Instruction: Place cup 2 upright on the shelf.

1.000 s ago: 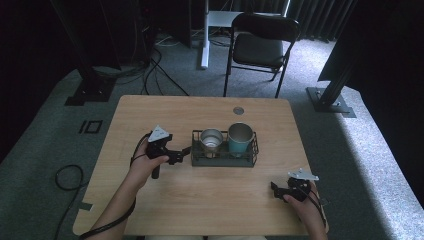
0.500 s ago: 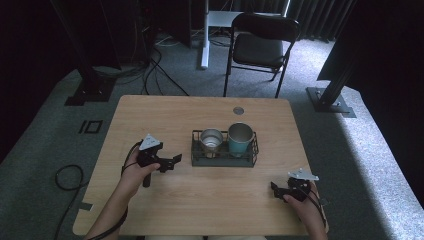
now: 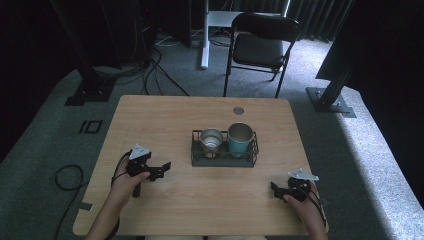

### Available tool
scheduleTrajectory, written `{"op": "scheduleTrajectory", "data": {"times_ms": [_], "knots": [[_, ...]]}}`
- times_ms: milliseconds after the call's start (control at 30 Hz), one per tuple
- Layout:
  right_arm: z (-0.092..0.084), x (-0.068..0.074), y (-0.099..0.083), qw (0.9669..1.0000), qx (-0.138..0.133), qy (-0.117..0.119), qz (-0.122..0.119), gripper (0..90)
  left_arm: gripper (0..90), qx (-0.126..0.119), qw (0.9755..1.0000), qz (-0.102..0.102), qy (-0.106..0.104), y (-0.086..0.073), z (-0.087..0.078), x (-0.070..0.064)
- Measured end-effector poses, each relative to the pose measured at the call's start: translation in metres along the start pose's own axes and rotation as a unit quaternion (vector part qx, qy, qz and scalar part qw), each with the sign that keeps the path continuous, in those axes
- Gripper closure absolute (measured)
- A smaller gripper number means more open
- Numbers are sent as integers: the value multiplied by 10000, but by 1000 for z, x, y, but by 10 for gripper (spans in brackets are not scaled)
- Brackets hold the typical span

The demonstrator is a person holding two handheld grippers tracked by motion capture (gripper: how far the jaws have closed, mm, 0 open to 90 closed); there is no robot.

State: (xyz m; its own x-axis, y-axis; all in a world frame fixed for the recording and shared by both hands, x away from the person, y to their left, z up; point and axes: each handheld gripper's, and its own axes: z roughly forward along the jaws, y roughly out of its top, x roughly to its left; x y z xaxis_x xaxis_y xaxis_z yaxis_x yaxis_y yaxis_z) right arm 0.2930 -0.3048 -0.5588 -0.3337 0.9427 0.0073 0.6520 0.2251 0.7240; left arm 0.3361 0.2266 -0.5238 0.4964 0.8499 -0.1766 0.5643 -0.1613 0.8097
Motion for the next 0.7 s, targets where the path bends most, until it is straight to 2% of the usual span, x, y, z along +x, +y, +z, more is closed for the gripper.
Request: {"op": "scheduleTrajectory", "data": {"times_ms": [200, 433, 633, 700], "knots": [[0, 0, 0, 10000, -1, 0, -3, 119, 31, 1, 9995, -210, 221, -10, -11, 9], [0, 0, 0, 10000, -3, 0, -6, 119, 31, 119, 9985, -311, 433, -20, -21, 17], [0, 0, 0, 10000, -1, -1, -13, 119, 31, 213, 9969, -383, 647, -27, -28, 23], [0, 0, 0, 10000, -2, -1, -20, 119, 31, 275, 9957, -451, 759, -32, -33, 28]]}}
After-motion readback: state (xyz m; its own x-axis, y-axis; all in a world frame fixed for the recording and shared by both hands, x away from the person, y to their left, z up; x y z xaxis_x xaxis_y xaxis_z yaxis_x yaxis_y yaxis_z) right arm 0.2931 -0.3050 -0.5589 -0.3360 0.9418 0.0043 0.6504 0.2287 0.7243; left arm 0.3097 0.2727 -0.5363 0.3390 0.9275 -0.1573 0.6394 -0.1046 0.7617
